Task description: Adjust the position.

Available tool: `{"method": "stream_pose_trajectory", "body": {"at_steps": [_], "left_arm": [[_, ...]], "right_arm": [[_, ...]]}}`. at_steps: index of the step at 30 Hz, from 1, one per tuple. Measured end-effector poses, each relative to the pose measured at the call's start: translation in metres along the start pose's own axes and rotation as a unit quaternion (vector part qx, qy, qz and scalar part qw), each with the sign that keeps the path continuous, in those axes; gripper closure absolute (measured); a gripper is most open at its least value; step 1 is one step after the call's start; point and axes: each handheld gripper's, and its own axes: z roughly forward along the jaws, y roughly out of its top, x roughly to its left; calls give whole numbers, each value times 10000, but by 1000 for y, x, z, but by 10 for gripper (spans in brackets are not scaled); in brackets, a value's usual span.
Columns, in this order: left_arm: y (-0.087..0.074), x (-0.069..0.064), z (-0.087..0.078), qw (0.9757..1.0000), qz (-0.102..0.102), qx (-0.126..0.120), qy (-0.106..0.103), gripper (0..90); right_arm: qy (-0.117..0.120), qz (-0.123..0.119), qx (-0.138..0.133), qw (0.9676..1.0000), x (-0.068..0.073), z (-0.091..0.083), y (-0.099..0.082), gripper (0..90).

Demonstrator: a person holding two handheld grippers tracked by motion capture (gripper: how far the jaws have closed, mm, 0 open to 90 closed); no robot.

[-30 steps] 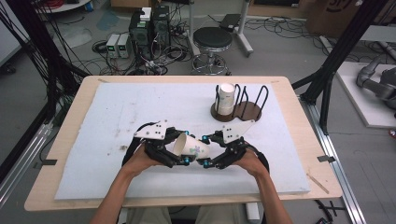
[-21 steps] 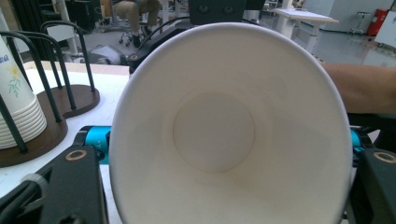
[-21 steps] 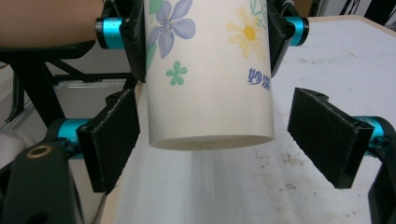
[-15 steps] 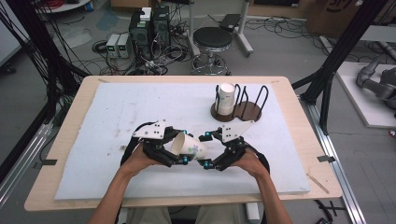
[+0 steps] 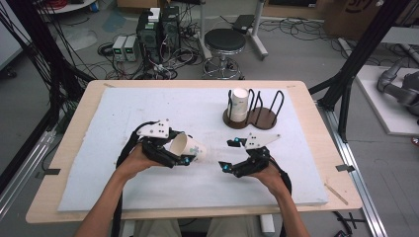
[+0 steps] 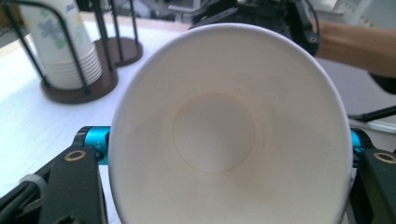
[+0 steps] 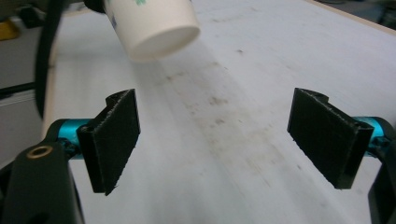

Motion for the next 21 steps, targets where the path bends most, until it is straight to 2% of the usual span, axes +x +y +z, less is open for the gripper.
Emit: {"method": "stream_pose_trajectory", "body": {"at_steps": [4,6,8,10,14,16,21], "left_arm": [[5,6,-4,9995,10,300,79,294],[9,9,-5,9986,35,513,137,294],[12,13,-5,9971,79,723,219,294],[15,16,-4,9957,74,899,212,295],[20,22,0,9911,114,1303,235,295],[23,26,1,9886,134,1478,246,295],[30,36,5,9812,164,1906,264,297]], "right_arm": [[-323,176,-37,9993,-1,-5,-9,174],[-603,332,-38,9976,-1,-8,-15,174],[-765,431,18,9961,-2,-9,-19,174],[-956,486,9,9942,-3,-11,-23,175],[-1268,682,48,9896,-5,-14,-29,176],[-1482,761,35,9860,-5,-16,-32,181],[-1858,886,77,9786,-7,-19,-40,180]]}}
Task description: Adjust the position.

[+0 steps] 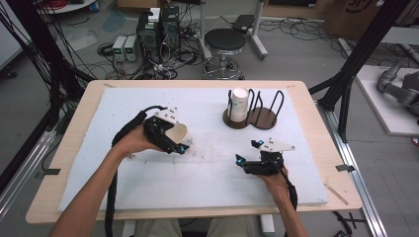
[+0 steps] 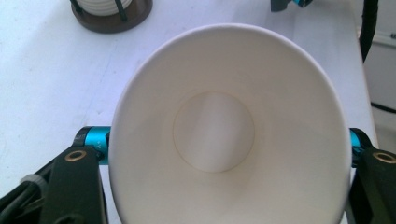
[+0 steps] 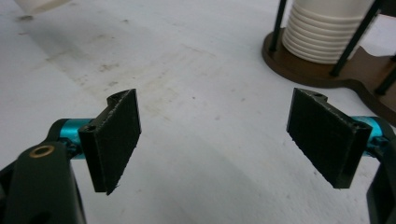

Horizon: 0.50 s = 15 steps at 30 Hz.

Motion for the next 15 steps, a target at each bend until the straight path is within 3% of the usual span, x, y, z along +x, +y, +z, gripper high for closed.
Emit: {"method": "stream_pose_trajectory", "body": {"at_steps": [3,7,15], "left_arm": [[4,4,3,9992,65,392,58,296],[8,11,4,9976,34,678,108,297],[8,14,9,9955,17,937,124,297]], "right_arm": [[-159,71,9,9998,-1,-1,-3,181],[-421,83,-3,9991,-4,-3,-8,196],[-422,170,5,9990,-7,-4,-13,196]]}}
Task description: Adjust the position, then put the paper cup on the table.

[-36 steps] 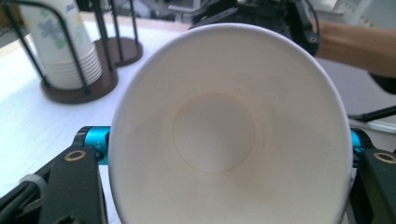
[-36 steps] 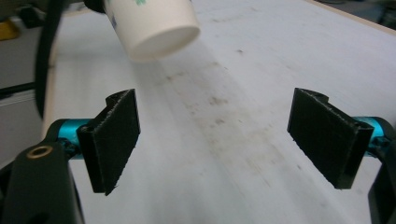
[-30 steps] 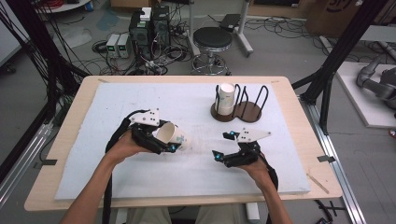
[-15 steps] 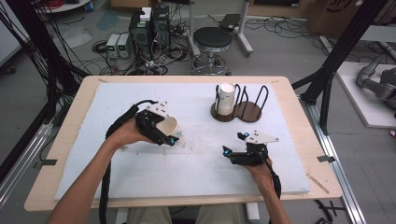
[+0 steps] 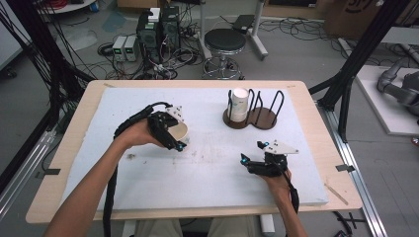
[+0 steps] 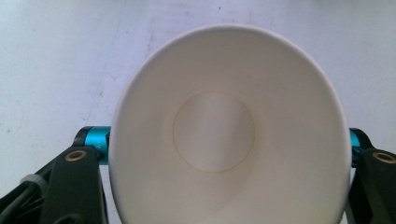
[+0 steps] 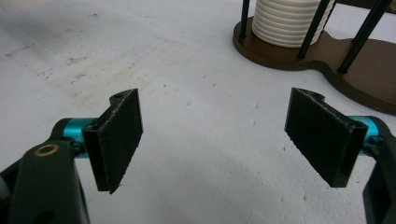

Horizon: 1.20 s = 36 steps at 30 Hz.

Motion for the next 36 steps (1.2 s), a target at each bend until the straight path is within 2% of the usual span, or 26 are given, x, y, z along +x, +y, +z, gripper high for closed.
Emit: {"method": "stream_pose_trajectory", "body": {"at_steps": [2,15,20,24,29,36], "left_arm": [[1,0,0,10000,36,42,-32,297],[3,-3,2,10000,87,34,-26,298],[3,-3,2,10000,83,25,-15,298],[3,-2,3,10000,53,45,-41,298],[6,-2,10,9999,71,102,-29,298],[11,0,28,9994,93,333,-93,297]], "right_arm": [[18,-42,-22,10000,-1,1,0,196],[45,64,-35,10000,-2,0,-1,196],[59,0,8,10000,-2,0,-1,196],[61,43,5,10000,-2,0,-1,196],[53,-36,41,10000,0,1,-1,196],[64,-15,43,10000,0,0,-1,196]]}}
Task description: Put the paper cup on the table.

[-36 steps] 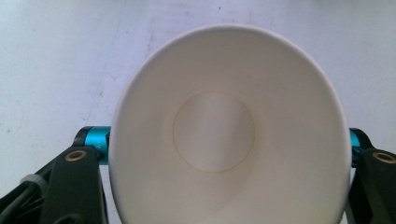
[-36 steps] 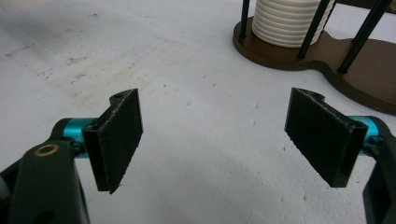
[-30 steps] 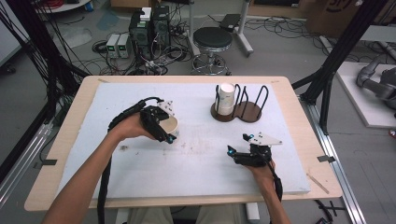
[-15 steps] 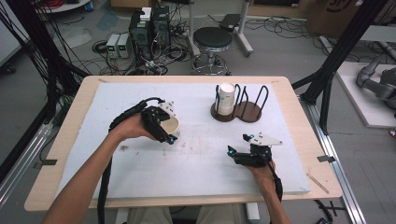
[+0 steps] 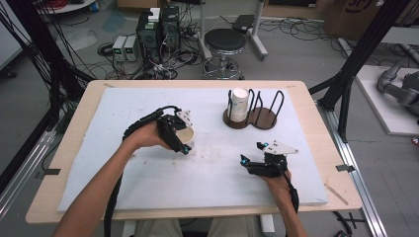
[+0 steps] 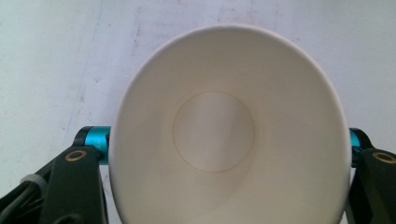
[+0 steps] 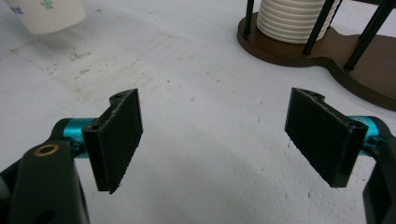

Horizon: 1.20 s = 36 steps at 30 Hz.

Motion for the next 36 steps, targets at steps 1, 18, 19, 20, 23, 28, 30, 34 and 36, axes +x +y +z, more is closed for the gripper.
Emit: {"method": "stream_pose_trajectory", "body": {"at_steps": [1,18,19,20,23,28,30,34,36], "left_arm": [[0,0,2,10000,-2,9,4,297],[11,1,30,9994,73,339,8,289],[11,1,30,9995,61,302,8,286],[11,1,31,9996,49,282,5,285],[8,1,31,9998,-2,206,13,273],[5,2,33,9999,-78,136,-24,248],[5,2,34,9999,-89,132,-58,242],[4,1,36,9998,-97,118,-138,233],[4,2,36,9997,-95,131,-169,232]], "right_arm": [[5,-12,-6,10000,0,0,0,196],[1,-14,12,10000,0,0,0,197],[-5,-11,15,10000,0,0,0,196],[-14,-46,16,10000,0,0,0,196],[-6,-30,-2,10000,0,0,0,196],[1,7,19,10000,0,0,0,197],[-2,-33,1,10000,0,0,0,196],[8,-17,5,10000,0,0,0,196],[15,-17,6,10000,0,0,0,196]]}}
